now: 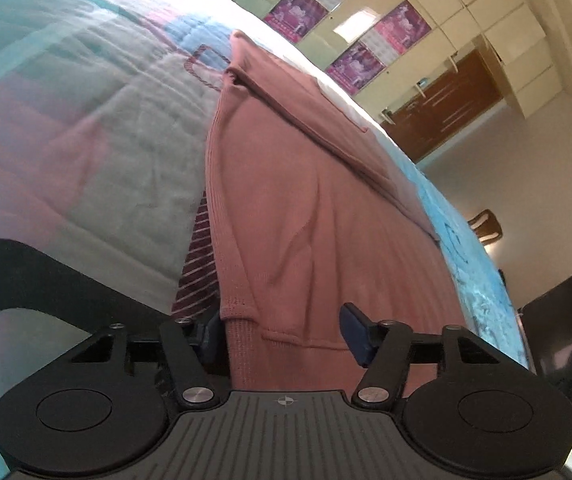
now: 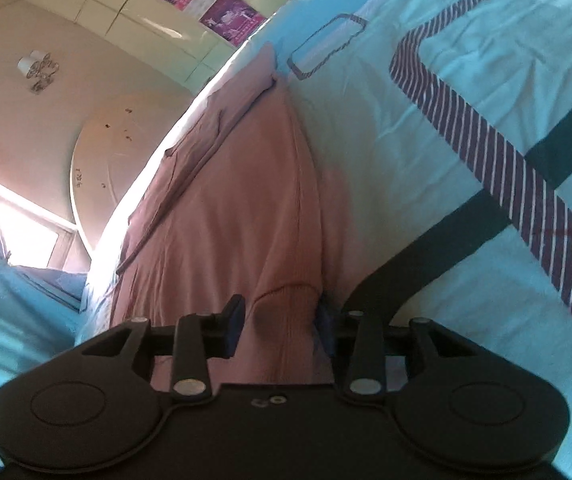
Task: Fold small clothes
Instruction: 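Roll both tools and close them on the sweatshirt hem, then lift the hem with both tools and fold it over onto the collar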
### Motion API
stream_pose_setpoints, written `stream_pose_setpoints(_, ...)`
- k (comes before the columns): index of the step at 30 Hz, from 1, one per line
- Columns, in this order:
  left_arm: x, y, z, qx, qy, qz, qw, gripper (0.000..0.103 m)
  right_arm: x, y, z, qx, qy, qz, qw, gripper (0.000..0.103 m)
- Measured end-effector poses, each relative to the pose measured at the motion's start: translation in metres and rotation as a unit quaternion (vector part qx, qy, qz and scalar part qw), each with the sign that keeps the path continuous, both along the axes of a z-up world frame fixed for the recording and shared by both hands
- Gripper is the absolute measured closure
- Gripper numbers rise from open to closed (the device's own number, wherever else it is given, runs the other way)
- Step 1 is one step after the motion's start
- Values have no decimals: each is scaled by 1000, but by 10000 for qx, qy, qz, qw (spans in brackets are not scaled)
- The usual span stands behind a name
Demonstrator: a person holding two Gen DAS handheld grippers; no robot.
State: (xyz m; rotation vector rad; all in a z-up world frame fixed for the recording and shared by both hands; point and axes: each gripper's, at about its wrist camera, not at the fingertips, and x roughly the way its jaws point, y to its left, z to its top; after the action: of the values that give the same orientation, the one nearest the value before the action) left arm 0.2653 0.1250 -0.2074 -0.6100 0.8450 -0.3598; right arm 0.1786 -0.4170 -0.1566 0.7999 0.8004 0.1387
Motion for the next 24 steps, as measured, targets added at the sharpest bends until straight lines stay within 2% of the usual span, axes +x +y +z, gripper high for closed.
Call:
stream_pose_setpoints(1, 4, 1, -2, -37, -1, 19, 10000, 48, 2, -1, 0, 24, 13, -58, 10000, 69)
stream_pose_setpoints(4, 10, 4, -6, -26, 29, 95, 9999, 71, 9, -3, -2, 101, 29, -149, 9998, 79)
stream_pose_setpoints(5, 8, 4, -5, 103, 31, 96, 9999, 97, 11, -1, -3, 38, 83, -78, 9999, 89)
stream_pose_setpoints(6, 5, 5, -4, 127, 11, 101, 9999, 97, 15, 3, -2, -104, 115, 69, 9999, 91)
stream_pose_setpoints(8, -5, 12, 7, -157, -366, 227, 9989, 97, 11, 6, 12, -223, -212, 180, 9994, 91)
stream_pose_setpoints(10, -6, 12, 8, 76, -359, 310, 9988, 97, 3, 2, 26, -74, -575, 96, 9983, 92)
stream_pose_setpoints(11, -4, 10, 4, 196, -252, 297, 9990, 97, 3, 3, 28, -230, -553, 75, 9982, 92)
stream_pose_setpoints(13, 1, 6, -8, 288, -2, 320, 9991, 97, 15, 8, 16, -587, -33, 226, 9980, 92)
stream_pose_setpoints(14, -1, 9, -9, 154, -2, 399, 9991, 97, 22, 12, 8, -730, 276, 289, 9965, 92)
stream_pose_setpoints(15, -1, 11, -7, 39, 17, 475, 9989, 97, 23, 12, 6, -681, 267, 241, 9970, 93)
stream_pose_setpoints(17, -1, 15, -3, -217, -14, 569, 9981, 97, 21, 6, 14, -276, 60, -82, 9996, 94)
stream_pose_setpoints(18, -1, 17, 2, -362, -47, 608, 9975, 97, 20, 6, 20, -226, -76, -142, 9996, 94)
stream_pose_setpoints(22, 8, 20, 28, -636, -475, 704, 9944, 97, 34, 14, 52, -330, -588, -90, 9977, 94)
stream_pose_setpoints(24, 25, 20, 45, -779, -739, 728, 9915, 97, 50, 18, 72, -442, -834, -76, 9955, 95)
